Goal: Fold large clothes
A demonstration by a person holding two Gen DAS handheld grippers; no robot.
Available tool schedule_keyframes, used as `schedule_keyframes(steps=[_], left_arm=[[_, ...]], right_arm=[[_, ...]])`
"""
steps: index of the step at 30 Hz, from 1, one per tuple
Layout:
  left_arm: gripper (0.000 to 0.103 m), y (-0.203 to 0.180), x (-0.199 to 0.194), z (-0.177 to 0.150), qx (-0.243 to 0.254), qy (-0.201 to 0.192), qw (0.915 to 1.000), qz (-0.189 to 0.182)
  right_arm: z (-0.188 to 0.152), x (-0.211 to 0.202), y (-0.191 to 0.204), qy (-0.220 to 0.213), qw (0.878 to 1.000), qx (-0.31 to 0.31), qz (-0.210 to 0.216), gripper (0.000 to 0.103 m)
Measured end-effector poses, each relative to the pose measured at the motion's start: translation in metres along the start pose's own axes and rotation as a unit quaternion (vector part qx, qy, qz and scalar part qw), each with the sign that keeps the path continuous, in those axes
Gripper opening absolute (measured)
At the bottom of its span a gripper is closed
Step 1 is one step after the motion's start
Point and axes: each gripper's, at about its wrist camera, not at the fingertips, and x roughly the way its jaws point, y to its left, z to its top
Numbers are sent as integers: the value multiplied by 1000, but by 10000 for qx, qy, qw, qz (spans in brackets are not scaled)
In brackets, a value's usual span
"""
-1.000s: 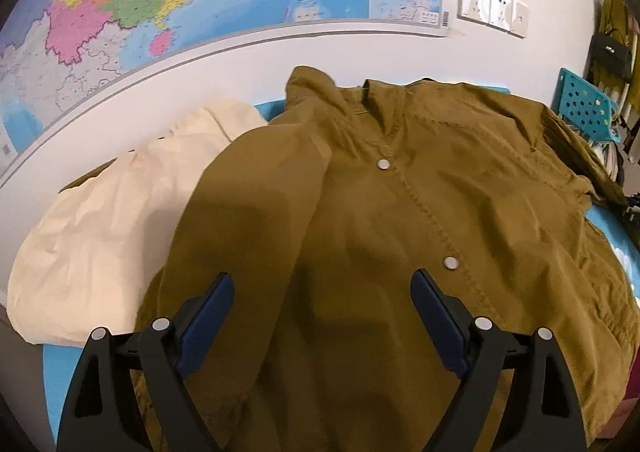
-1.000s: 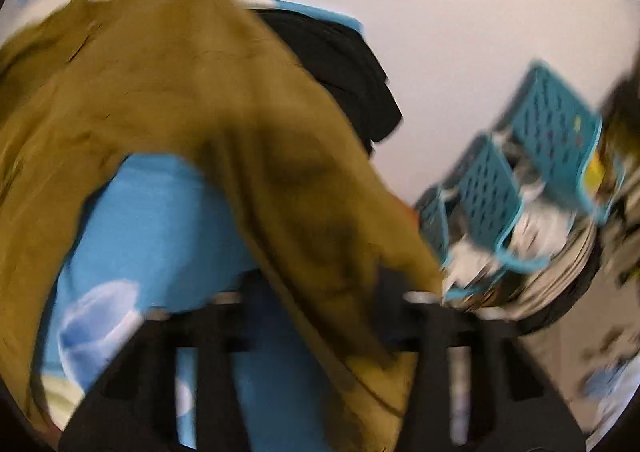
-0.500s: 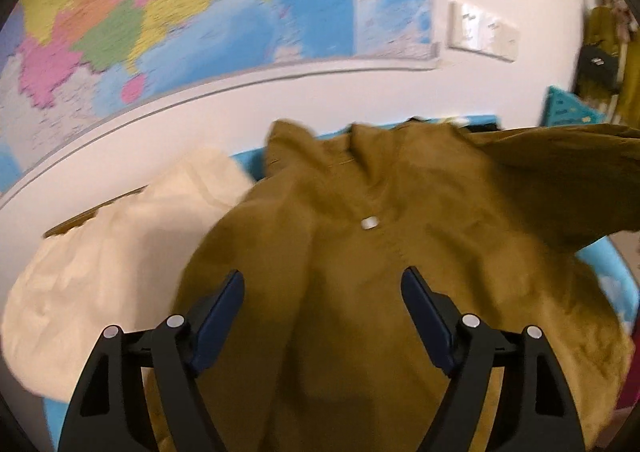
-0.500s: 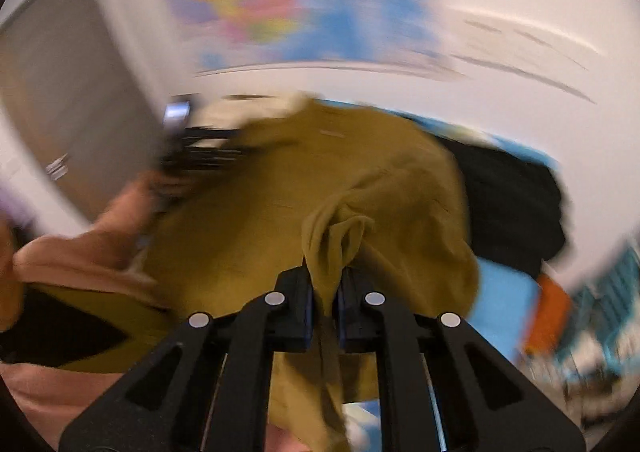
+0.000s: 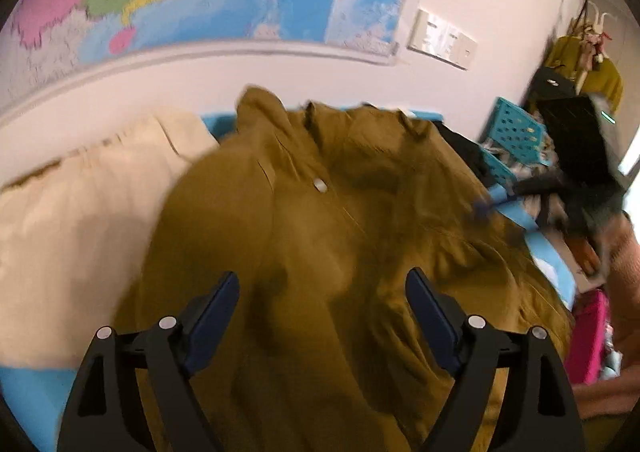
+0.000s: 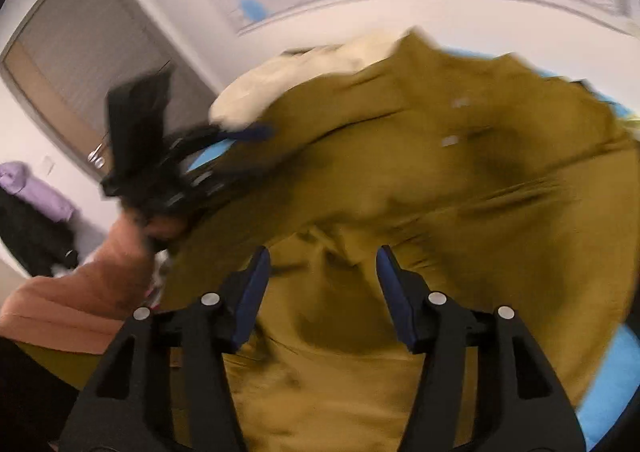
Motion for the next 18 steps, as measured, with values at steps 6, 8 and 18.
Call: schedule_keyframes(steps=[6, 8, 18], left_arm=[[91, -25, 5, -31, 209, 345, 9969, -669], [94, -36, 10, -41, 296, 506, 9939, -936], [25, -53, 46, -47, 665, 1125, 9896, -604]], right_arm=[[-4, -54, -96, -924, 9769, 895, -1705, 80], [-7, -44, -127, -774, 9752, 1208, -1685, 80], [-11, -40, -162, -1139, 9791, 1463, -841, 3]])
